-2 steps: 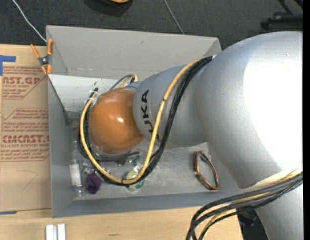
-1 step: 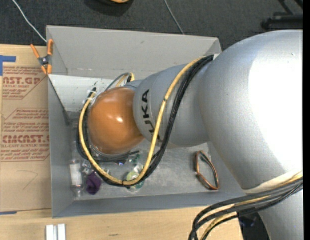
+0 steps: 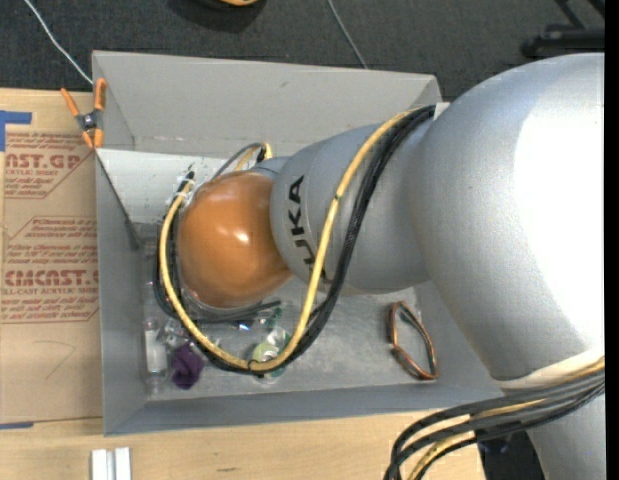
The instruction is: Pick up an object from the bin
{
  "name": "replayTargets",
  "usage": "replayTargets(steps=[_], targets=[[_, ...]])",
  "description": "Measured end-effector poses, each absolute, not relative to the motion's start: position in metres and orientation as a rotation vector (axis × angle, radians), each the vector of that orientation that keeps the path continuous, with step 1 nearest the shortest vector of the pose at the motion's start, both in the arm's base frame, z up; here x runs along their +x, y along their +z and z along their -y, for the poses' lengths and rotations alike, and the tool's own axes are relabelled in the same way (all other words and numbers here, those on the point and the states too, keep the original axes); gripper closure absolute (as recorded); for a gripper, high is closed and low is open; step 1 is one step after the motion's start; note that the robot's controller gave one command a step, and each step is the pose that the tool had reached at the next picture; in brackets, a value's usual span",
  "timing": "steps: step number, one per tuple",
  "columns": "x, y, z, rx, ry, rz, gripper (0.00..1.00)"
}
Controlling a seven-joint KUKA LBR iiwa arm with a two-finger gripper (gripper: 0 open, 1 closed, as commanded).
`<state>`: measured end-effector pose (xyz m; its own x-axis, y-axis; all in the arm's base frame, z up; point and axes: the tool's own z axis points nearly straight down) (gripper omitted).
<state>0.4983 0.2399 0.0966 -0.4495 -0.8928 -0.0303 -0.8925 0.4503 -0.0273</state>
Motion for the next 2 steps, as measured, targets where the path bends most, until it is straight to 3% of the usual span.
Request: replayTargets(steps=[1, 2], targets=[[0.498, 0.122, -0.244, -1.641, -0.013, -2.63, 1.0], [0.489, 0.071, -0.237, -1.628, -0.025, -2.65, 1.0]])
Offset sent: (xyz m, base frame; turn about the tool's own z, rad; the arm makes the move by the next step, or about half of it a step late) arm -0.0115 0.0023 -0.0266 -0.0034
